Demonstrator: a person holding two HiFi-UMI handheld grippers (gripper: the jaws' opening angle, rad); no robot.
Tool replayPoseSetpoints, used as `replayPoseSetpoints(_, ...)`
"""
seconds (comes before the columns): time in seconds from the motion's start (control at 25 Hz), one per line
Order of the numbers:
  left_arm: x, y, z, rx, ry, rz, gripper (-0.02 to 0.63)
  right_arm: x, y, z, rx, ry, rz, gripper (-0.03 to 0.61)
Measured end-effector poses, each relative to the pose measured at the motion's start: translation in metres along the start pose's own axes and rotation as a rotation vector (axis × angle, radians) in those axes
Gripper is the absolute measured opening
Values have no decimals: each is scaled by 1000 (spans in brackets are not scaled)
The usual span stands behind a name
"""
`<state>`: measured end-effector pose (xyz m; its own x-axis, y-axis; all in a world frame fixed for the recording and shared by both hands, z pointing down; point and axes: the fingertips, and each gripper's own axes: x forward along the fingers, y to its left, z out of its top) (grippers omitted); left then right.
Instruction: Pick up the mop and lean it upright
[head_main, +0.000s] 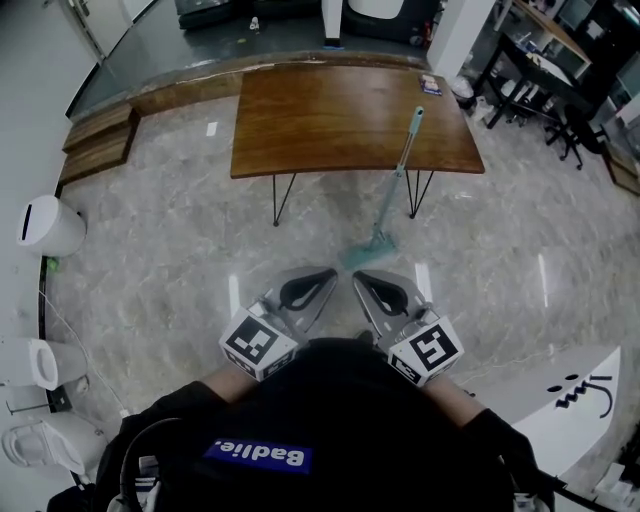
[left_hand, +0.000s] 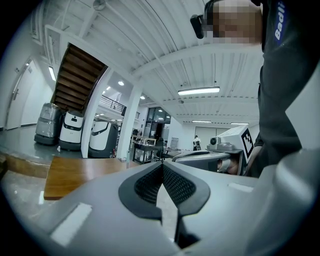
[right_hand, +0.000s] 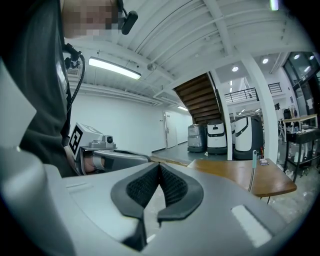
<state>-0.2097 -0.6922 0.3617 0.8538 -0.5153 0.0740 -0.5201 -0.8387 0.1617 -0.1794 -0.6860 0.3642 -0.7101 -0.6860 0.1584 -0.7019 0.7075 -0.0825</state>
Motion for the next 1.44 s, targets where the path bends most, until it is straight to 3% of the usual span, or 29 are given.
replayPoseSetpoints(1.44,2,-11,0,27,8,6,20,-11,-8,-13,51,-12,-14,3)
